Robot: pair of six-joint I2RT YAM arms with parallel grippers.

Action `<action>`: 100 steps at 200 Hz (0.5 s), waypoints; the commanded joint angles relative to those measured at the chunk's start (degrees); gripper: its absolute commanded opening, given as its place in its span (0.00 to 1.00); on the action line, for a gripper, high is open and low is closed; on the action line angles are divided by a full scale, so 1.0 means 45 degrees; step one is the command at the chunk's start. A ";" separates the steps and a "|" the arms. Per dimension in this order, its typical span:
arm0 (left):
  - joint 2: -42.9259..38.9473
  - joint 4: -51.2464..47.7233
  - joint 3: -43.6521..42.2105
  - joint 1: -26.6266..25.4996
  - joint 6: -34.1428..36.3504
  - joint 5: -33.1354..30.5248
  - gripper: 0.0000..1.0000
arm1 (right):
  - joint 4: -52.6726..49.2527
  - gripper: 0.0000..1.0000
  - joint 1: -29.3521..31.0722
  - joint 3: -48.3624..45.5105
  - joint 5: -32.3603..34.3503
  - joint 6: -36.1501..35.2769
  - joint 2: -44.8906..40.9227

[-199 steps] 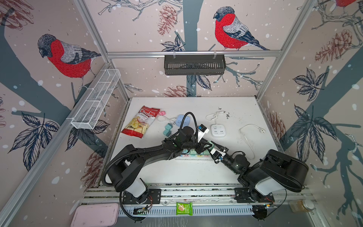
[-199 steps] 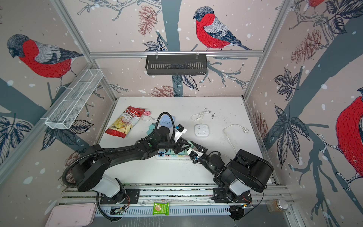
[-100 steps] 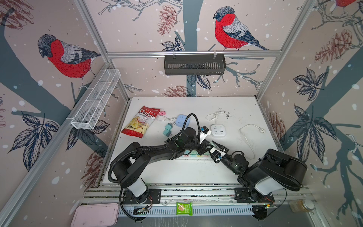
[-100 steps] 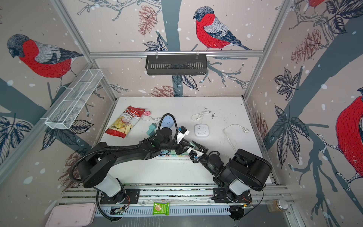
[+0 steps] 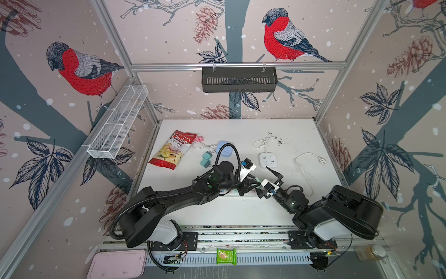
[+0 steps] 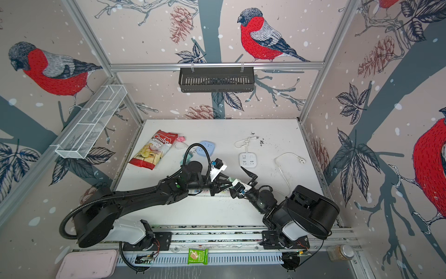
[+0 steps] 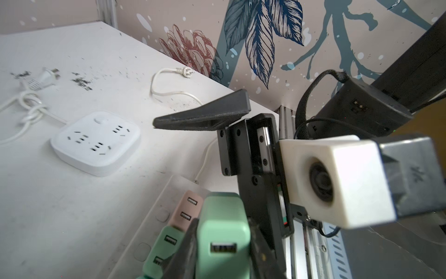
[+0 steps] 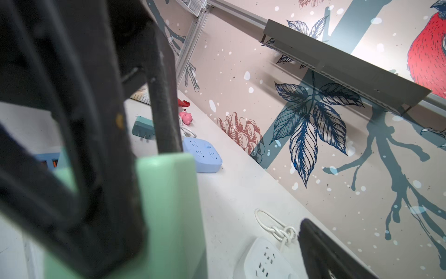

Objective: Insert the plug
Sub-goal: 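Close the left gripper on the green adapter while the right gripper opens and withdraws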

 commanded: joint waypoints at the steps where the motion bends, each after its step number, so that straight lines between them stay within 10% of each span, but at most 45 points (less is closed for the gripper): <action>1: -0.0550 0.0340 -0.0309 0.0035 0.0420 -0.1951 0.00 | 0.3264 0.99 -0.0225 -0.0526 0.0275 0.0826 -0.0280; 100: -0.3308 0.0989 -0.2161 0.0039 0.1123 -0.5826 0.00 | 0.3241 1.00 -0.3597 -0.1023 0.2867 0.5985 -0.1203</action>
